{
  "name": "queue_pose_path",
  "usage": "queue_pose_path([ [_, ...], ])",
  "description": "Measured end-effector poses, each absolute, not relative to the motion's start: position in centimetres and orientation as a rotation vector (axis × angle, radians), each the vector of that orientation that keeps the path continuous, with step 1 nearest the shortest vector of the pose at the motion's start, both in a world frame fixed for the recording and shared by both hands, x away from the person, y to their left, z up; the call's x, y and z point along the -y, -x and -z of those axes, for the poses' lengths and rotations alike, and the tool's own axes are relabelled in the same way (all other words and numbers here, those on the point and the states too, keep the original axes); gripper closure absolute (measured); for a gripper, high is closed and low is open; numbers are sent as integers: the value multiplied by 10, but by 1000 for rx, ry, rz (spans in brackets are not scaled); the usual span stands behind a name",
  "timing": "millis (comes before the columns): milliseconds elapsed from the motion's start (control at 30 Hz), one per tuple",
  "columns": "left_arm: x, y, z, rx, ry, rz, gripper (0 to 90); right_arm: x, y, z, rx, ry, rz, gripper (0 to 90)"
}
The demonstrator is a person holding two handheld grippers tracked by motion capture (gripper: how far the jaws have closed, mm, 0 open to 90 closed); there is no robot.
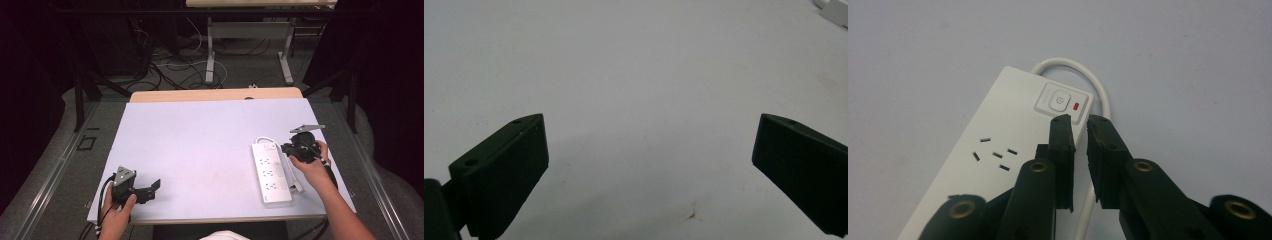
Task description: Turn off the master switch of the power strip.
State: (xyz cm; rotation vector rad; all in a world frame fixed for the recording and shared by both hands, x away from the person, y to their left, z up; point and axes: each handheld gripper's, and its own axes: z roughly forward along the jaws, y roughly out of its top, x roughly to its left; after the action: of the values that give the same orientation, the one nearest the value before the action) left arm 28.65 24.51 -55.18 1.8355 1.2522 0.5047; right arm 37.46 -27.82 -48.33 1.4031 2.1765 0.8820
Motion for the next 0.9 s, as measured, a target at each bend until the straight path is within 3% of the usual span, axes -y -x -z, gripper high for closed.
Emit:
queue_pose_path([
  [233,-245,-287,552,-1253,-1835,-504,16,280,-385,482,-2248,-1410,-839,899],
  [900,-245,-287,552,-1252,-1836,-502,17,263,-420,499,-2392,-1433,-705,900],
])
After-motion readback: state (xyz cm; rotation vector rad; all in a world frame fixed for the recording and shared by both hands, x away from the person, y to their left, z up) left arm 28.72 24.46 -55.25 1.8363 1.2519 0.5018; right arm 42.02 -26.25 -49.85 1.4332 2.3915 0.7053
